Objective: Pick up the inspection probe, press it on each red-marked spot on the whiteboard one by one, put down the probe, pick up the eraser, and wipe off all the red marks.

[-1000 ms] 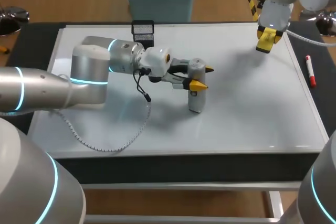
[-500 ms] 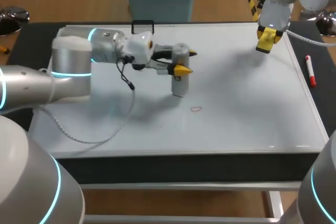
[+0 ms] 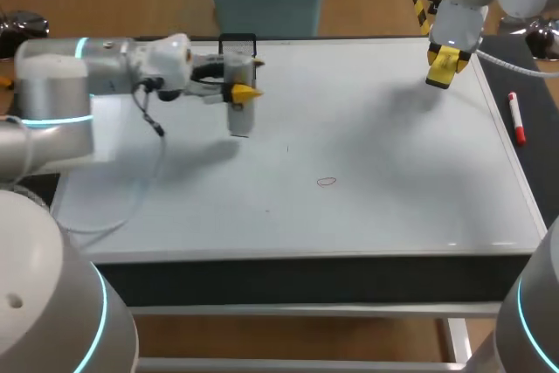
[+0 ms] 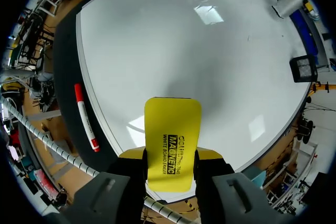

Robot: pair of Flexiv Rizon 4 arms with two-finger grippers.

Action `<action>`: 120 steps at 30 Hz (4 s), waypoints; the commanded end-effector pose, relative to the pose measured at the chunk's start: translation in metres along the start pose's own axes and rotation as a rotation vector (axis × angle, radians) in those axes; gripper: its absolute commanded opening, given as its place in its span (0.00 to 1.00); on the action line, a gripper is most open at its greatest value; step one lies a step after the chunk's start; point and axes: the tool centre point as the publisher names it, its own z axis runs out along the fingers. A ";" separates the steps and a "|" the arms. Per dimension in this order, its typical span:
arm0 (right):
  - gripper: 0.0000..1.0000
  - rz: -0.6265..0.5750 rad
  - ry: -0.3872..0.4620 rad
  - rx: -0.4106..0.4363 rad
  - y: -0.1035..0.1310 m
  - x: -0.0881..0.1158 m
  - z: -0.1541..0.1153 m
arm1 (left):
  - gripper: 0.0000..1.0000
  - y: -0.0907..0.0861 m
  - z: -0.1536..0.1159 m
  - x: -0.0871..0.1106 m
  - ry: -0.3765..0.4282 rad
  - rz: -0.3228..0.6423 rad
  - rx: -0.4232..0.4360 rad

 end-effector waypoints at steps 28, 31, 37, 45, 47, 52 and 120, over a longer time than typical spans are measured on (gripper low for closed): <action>0.00 -0.003 0.005 -0.001 -0.001 0.000 -0.001 | 0.00 -0.015 -0.165 -0.056 -0.280 0.002 0.047; 0.00 -0.003 0.005 -0.001 -0.001 0.000 -0.001 | 0.00 -0.014 -0.169 -0.058 -0.286 -0.004 0.042; 0.00 -0.003 0.005 -0.001 -0.001 0.000 -0.001 | 0.00 -0.016 -0.178 -0.064 -0.298 -0.015 0.033; 0.00 -0.003 0.005 -0.001 -0.001 0.000 -0.001 | 0.00 -0.016 -0.178 -0.064 -0.298 -0.015 0.033; 0.00 -0.003 0.005 -0.001 -0.001 0.000 -0.001 | 0.00 -0.016 -0.178 -0.064 -0.298 -0.015 0.033; 0.00 -0.003 0.005 -0.001 -0.001 0.000 -0.001 | 0.00 -0.016 -0.178 -0.064 -0.298 -0.015 0.033; 0.00 -0.817 -0.066 0.002 0.352 -0.131 0.023 | 0.00 -0.016 -0.178 -0.064 -0.298 -0.015 0.033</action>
